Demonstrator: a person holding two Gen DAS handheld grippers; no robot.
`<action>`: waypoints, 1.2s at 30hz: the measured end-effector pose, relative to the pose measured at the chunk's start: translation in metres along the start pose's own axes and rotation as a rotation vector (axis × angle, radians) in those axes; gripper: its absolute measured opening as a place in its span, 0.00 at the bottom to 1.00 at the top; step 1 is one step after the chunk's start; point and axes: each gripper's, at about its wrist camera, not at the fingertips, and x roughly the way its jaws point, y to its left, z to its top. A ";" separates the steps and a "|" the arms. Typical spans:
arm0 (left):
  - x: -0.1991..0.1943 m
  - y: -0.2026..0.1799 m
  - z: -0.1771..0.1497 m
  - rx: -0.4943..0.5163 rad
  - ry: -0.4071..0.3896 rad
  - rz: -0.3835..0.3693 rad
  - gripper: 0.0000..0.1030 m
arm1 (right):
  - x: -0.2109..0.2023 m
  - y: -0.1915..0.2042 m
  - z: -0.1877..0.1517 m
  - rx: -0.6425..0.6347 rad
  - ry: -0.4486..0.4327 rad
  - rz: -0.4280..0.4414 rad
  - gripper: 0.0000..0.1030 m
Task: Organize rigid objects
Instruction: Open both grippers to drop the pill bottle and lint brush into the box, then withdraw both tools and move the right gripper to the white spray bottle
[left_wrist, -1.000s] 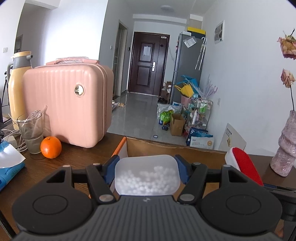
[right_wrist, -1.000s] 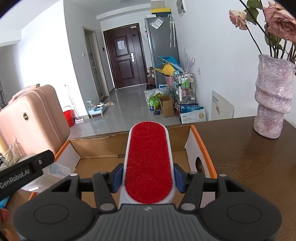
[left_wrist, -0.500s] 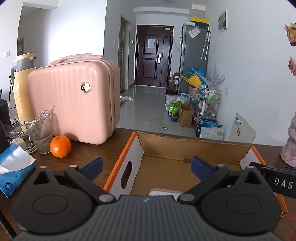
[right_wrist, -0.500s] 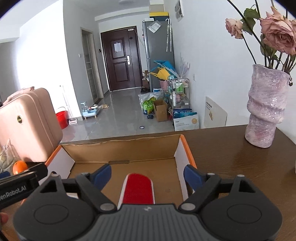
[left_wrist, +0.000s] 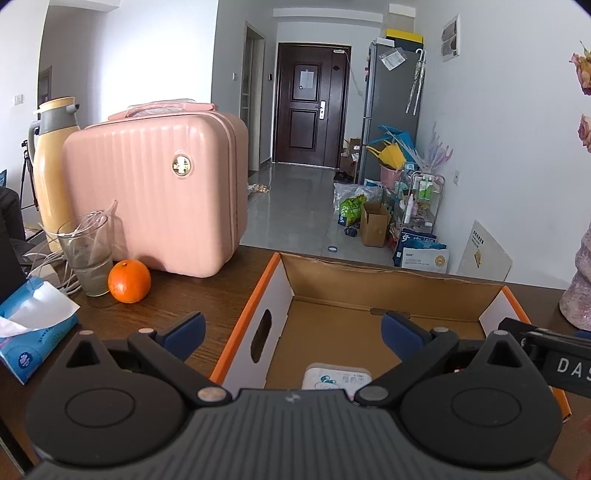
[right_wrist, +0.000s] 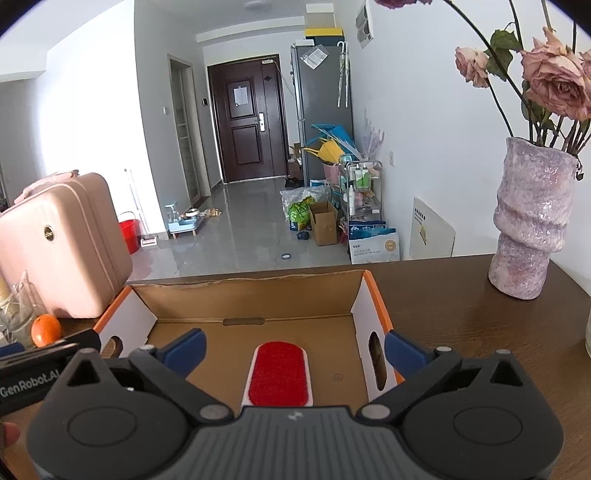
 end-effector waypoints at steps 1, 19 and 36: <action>-0.003 0.001 0.000 -0.006 -0.002 0.002 1.00 | -0.003 0.000 -0.001 0.000 -0.006 0.002 1.00; -0.075 0.028 -0.026 -0.006 -0.063 -0.031 1.00 | -0.090 0.008 -0.032 -0.067 -0.131 0.055 1.00; -0.137 0.063 -0.060 0.043 -0.090 -0.050 1.00 | -0.156 0.002 -0.081 -0.133 -0.160 0.032 1.00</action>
